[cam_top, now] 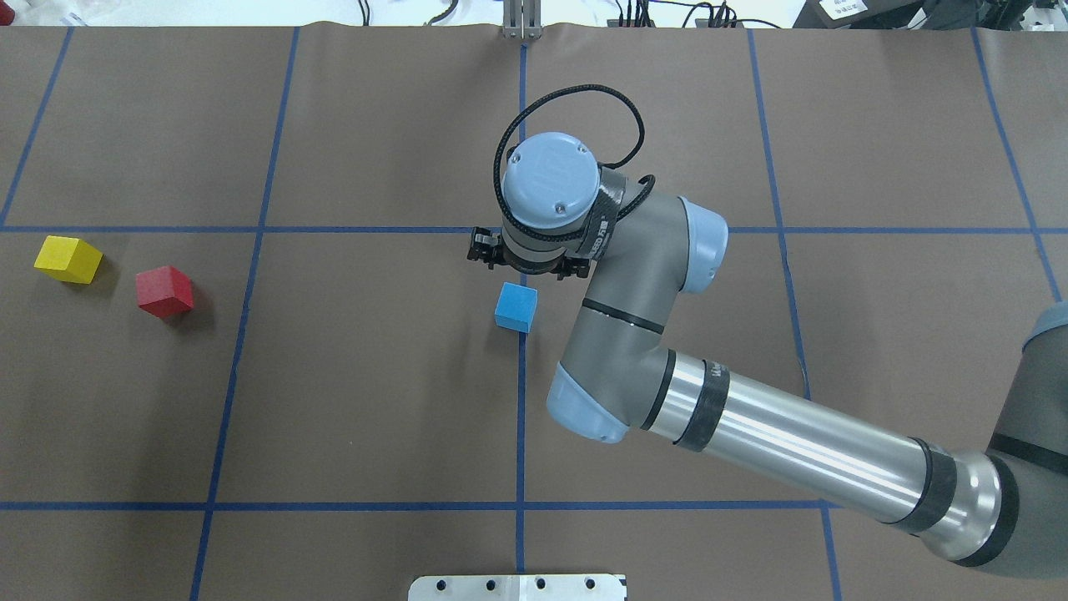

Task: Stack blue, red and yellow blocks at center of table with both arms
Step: 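Open the right gripper and withdraw it while the left arm moves in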

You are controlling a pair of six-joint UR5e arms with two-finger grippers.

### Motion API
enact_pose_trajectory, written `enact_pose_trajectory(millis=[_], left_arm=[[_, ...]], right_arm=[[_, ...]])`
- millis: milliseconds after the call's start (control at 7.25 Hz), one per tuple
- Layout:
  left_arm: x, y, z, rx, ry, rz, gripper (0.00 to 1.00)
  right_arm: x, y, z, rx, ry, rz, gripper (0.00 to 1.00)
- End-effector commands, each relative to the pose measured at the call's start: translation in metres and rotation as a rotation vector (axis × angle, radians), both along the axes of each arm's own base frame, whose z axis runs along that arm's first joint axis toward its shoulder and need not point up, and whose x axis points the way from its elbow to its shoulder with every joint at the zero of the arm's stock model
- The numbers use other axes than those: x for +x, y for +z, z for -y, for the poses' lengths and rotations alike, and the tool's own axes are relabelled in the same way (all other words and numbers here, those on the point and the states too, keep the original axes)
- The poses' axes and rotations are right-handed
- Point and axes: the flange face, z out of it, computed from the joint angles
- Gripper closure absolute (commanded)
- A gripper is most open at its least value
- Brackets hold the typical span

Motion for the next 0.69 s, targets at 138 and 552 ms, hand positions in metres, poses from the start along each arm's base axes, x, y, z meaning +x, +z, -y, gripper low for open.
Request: enact_pose_trajectory(millis=[138,552], left_arm=[[0.111,-0.051,0.030,-0.055,-0.025,-0.106,0.00],[0.227,-0.080,0.015,-0.373,-0.239,-0.161,0.00]], right_arm=[[0.228,0.058,0.078,0.084,-0.126,-0.051,0.00],[0.418,0.192,0.104,0.235,-0.310,-0.089,0.00]])
